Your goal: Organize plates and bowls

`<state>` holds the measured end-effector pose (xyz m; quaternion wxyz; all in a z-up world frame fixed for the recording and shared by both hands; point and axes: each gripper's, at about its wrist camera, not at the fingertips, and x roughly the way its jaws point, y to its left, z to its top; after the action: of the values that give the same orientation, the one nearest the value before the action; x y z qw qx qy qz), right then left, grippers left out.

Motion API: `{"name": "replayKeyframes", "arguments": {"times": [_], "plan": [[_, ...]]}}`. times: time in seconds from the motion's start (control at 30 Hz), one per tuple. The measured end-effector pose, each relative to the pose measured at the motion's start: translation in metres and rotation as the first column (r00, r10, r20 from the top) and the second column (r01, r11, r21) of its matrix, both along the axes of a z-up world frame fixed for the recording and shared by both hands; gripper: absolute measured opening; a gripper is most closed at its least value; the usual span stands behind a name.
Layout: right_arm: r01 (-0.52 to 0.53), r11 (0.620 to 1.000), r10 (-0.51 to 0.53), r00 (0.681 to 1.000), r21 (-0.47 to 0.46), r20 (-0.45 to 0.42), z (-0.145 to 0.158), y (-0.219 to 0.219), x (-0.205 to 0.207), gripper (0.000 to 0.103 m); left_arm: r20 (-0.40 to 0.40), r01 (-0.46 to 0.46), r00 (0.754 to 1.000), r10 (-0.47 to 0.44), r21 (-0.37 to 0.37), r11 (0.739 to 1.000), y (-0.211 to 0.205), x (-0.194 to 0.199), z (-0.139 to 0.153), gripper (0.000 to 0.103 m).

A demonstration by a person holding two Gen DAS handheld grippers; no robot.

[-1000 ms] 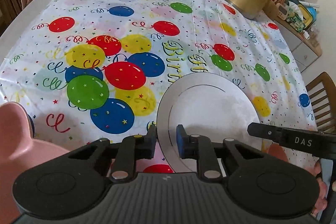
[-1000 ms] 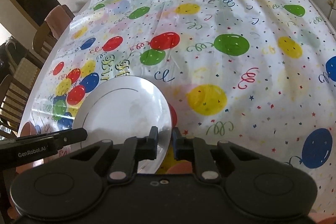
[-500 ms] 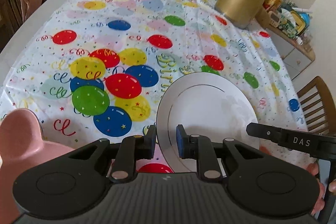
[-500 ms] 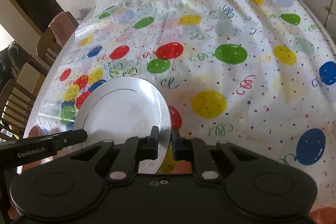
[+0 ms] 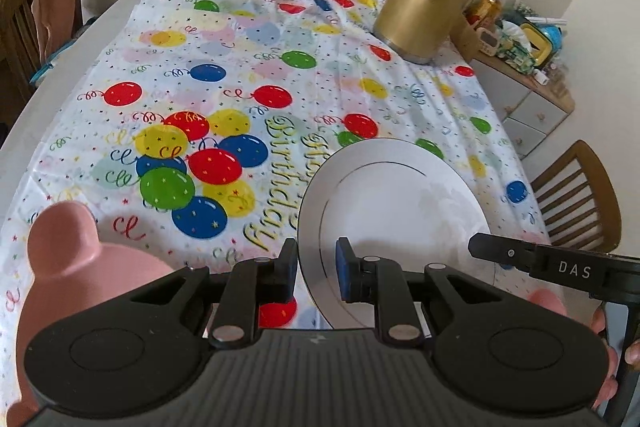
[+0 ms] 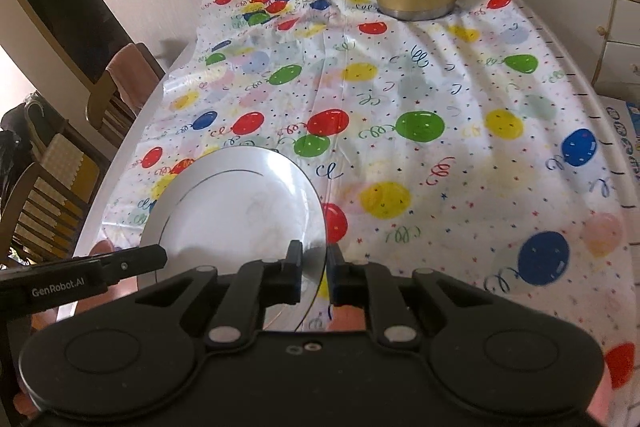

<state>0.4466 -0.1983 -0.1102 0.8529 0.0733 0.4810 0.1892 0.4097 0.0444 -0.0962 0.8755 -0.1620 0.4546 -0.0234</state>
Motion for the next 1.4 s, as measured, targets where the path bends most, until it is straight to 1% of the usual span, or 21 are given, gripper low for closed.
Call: {"name": "replayKeyframes", "arguments": {"times": [0.33, 0.6, 0.93, 1.2, 1.4], "plan": [[0.027, 1.000, -0.027, 0.999, -0.001, 0.024, 0.024, -0.016, -0.050, 0.011, 0.010, 0.029, 1.000, -0.029, 0.001, 1.000, -0.016, -0.044, 0.020, 0.019], [0.044, 0.999, -0.044, 0.998, 0.008, 0.036, 0.032, -0.025, -0.090, 0.011, 0.017, 0.047, 0.999, -0.047, -0.002, 0.999, -0.024, -0.084, 0.029, 0.019], [0.076, 0.997, -0.077, 0.997, 0.017, 0.025, 0.035, -0.044, -0.158, 0.011, 0.006, 0.117, 0.993, -0.117, 0.006, 0.993, -0.045, -0.140, 0.032, 0.019], [0.141, 0.990, -0.141, 0.990, 0.011, 0.020, 0.033, -0.071, -0.216, 0.011, -0.019, 0.203, 0.979, -0.203, 0.000, 0.979, -0.074, -0.184, 0.026, 0.019], [0.202, 0.979, -0.202, 0.979, 0.012, -0.007, 0.024, -0.096, -0.261, 0.011, -0.056, 0.287, 0.956, -0.287, -0.004, 0.958, -0.103, -0.220, 0.015, 0.019]]}}
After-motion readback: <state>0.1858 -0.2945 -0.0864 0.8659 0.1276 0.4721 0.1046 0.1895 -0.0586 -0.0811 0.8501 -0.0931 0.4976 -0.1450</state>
